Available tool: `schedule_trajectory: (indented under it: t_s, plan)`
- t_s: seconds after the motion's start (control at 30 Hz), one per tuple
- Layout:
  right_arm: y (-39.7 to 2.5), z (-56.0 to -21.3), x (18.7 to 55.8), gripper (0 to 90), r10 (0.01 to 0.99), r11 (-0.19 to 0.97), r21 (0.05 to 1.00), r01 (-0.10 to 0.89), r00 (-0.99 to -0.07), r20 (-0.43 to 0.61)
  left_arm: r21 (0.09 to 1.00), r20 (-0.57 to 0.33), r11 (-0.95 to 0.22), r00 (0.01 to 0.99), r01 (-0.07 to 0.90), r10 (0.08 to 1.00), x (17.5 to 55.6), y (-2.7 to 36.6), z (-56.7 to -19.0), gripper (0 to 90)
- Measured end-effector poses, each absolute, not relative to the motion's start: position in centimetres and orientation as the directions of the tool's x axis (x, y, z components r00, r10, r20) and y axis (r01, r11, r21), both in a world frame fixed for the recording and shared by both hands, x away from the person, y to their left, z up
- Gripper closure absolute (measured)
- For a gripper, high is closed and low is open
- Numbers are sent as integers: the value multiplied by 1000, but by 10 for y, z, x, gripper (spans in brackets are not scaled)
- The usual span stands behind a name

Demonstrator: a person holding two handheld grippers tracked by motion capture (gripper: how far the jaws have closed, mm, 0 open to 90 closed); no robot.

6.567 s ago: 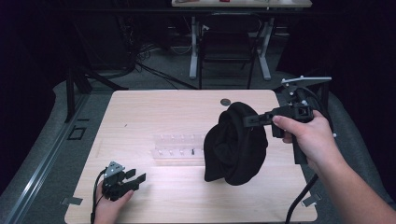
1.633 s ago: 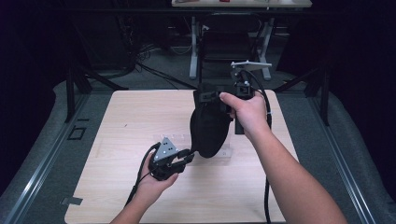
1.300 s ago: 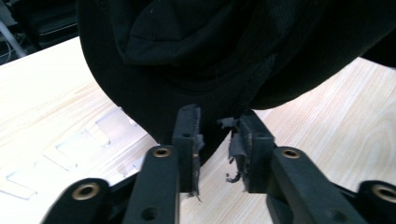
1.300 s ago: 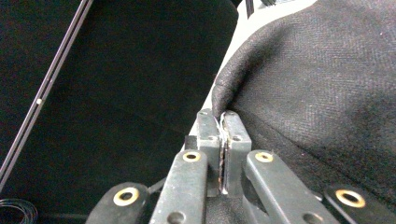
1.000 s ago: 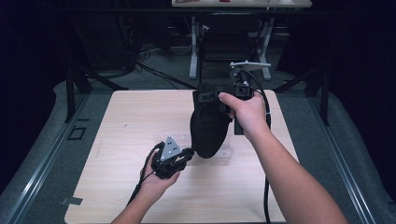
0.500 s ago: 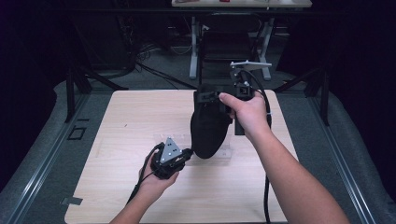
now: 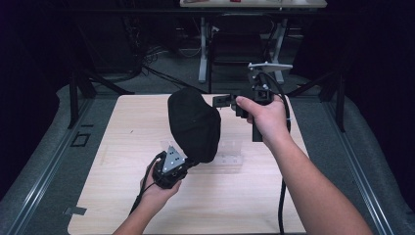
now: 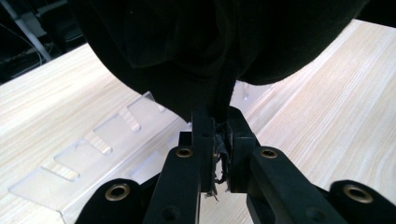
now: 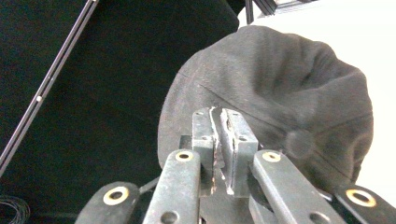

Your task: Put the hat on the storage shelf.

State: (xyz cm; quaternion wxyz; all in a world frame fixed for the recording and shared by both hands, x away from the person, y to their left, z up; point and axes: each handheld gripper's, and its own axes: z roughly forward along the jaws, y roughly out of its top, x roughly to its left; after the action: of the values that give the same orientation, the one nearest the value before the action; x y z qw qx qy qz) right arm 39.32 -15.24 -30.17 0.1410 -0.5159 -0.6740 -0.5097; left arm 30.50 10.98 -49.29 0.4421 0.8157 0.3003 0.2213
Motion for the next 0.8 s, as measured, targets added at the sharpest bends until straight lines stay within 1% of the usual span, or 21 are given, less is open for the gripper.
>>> schedule_trajectory:
  t_s: [0.23, 0.37, 0.53, 0.73, 0.8]
  plan:
    - [-157, -304, 393, 843, 552, -56, 537, 842, -422, 719, 848, 85, -428, 714, 314, 695, 306, 113, -501, 856]
    - [-161, -306, 393, 842, 559, -54, 537, 842, -420, 715, 844, 49, -407, 706, 349, 707, 308, 118, -511, 855]
    - [-167, -305, 391, 842, 564, -71, 541, 838, -413, 715, 849, 31, -387, 698, 359, 716, 308, 121, -514, 853]
    - [-172, -304, 389, 832, 575, -66, 550, 833, -418, 703, 849, 27, -385, 698, 362, 716, 308, 125, -518, 848]
    - [-172, -304, 388, 829, 576, -68, 548, 834, -416, 704, 853, 9, -367, 693, 372, 721, 307, 126, -520, 846]
